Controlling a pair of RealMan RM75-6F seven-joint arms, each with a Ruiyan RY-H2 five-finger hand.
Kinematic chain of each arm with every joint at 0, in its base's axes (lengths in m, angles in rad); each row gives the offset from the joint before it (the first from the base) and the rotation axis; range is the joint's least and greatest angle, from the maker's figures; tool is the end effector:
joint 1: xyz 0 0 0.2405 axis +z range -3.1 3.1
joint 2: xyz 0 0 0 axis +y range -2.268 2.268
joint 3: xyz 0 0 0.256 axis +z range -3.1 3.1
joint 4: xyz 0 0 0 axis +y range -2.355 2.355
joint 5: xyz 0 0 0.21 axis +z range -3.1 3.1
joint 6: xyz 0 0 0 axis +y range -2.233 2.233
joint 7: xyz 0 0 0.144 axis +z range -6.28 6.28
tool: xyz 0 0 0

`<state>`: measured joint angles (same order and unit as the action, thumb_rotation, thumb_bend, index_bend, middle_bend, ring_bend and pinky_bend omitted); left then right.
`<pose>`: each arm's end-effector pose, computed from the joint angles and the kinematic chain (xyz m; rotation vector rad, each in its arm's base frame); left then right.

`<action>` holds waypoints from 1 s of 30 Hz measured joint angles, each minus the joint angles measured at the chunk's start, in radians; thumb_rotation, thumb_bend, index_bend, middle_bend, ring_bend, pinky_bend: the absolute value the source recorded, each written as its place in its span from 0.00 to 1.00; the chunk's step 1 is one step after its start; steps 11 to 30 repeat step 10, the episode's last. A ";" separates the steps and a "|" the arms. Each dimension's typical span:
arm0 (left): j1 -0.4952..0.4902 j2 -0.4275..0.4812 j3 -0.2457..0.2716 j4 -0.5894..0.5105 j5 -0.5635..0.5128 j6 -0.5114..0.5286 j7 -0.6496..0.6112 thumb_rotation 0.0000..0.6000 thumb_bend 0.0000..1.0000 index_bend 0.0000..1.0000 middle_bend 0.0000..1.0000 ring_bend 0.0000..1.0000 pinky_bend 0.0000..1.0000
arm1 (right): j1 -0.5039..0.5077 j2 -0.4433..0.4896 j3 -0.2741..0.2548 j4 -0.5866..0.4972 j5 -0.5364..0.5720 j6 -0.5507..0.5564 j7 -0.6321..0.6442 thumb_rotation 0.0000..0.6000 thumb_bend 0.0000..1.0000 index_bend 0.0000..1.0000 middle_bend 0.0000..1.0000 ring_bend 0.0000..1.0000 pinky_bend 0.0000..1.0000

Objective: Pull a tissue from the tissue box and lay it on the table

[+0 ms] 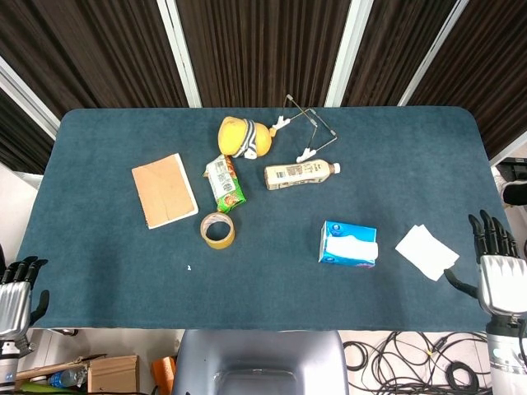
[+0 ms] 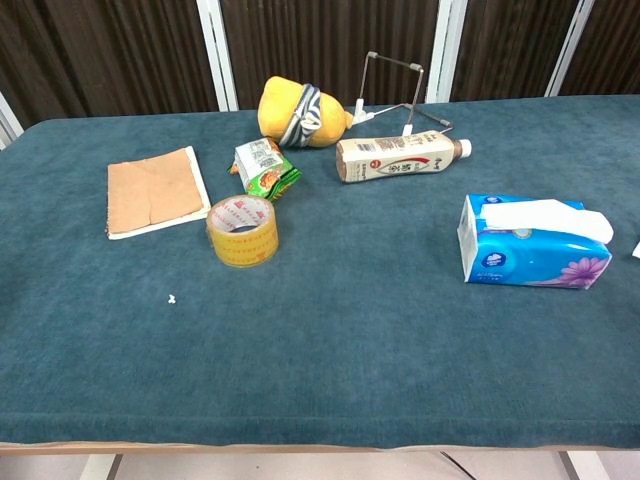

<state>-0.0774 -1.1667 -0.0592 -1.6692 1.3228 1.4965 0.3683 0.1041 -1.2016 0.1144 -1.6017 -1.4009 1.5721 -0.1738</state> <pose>-0.3193 0.1774 0.1492 -1.3268 -0.7936 -0.6074 -0.3061 -0.1979 0.1594 1.2519 -0.7628 0.8744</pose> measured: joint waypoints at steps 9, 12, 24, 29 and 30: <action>0.003 0.008 -0.002 -0.008 -0.006 -0.007 -0.007 1.00 0.45 0.27 0.21 0.20 0.43 | 0.003 0.028 -0.001 -0.032 0.025 -0.062 0.006 1.00 0.05 0.00 0.00 0.00 0.17; 0.003 0.008 -0.001 -0.008 -0.006 -0.011 -0.008 1.00 0.45 0.27 0.21 0.20 0.43 | 0.003 0.029 -0.001 -0.032 0.024 -0.062 0.008 1.00 0.05 0.00 0.00 0.00 0.17; 0.003 0.008 -0.001 -0.008 -0.006 -0.011 -0.008 1.00 0.45 0.27 0.21 0.20 0.43 | 0.003 0.029 -0.001 -0.032 0.024 -0.062 0.008 1.00 0.05 0.00 0.00 0.00 0.17; 0.003 0.008 -0.001 -0.008 -0.006 -0.011 -0.008 1.00 0.45 0.27 0.21 0.20 0.43 | 0.003 0.029 -0.001 -0.032 0.024 -0.062 0.008 1.00 0.05 0.00 0.00 0.00 0.17; 0.003 0.008 -0.001 -0.008 -0.006 -0.011 -0.008 1.00 0.45 0.27 0.21 0.20 0.43 | 0.003 0.029 -0.001 -0.032 0.024 -0.062 0.008 1.00 0.05 0.00 0.00 0.00 0.17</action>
